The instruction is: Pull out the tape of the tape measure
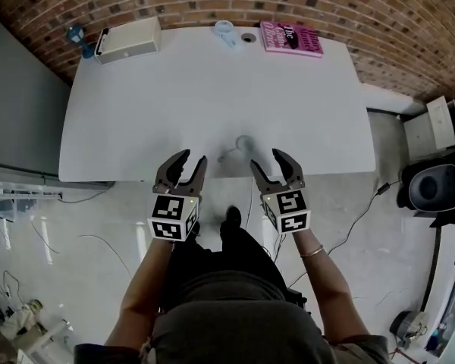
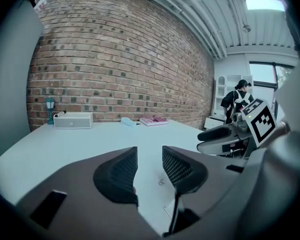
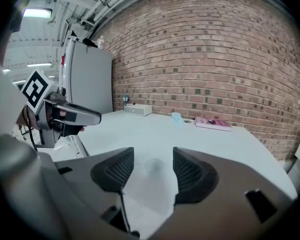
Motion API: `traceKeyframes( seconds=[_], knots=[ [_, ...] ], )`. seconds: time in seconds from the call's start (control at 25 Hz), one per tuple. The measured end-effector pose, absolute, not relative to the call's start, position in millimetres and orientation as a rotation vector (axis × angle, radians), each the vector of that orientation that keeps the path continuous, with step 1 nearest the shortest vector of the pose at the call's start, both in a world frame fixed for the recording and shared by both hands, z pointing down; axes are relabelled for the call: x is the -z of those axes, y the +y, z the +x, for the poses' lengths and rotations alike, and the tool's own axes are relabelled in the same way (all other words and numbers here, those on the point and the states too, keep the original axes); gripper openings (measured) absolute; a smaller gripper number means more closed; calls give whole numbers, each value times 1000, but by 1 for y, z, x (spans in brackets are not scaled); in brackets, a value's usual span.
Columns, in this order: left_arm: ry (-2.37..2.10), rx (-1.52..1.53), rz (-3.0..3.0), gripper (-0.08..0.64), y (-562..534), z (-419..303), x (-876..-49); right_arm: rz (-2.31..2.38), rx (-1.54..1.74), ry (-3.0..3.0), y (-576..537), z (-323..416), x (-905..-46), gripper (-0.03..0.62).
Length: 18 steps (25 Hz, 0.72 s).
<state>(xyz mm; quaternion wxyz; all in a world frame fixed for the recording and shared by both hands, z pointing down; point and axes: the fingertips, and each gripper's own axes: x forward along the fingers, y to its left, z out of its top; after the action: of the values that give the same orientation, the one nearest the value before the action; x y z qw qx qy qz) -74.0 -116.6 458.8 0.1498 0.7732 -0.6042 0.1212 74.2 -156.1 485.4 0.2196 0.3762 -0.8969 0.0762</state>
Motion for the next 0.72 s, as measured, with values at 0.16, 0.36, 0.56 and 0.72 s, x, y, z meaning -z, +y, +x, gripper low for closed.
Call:
traceKeyframes(
  seconds=[0.16, 0.36, 0.56, 0.72],
  knots=[
    [-1787, -360, 2157, 167, -106, -72, -467, 944, -202, -2473, -161, 74, -500, 235],
    [-1826, -379, 2086, 166, -97, -68, -478, 886, -184, -2490, -174, 72, -510, 235],
    [-1856, -386, 2028, 167, -95, -66, -485, 818, -170, -2488, -181, 70, -522, 235],
    [-1876, -382, 2006, 166, -96, -63, -485, 749, -137, -2477, -184, 63, -533, 249]
  ],
)
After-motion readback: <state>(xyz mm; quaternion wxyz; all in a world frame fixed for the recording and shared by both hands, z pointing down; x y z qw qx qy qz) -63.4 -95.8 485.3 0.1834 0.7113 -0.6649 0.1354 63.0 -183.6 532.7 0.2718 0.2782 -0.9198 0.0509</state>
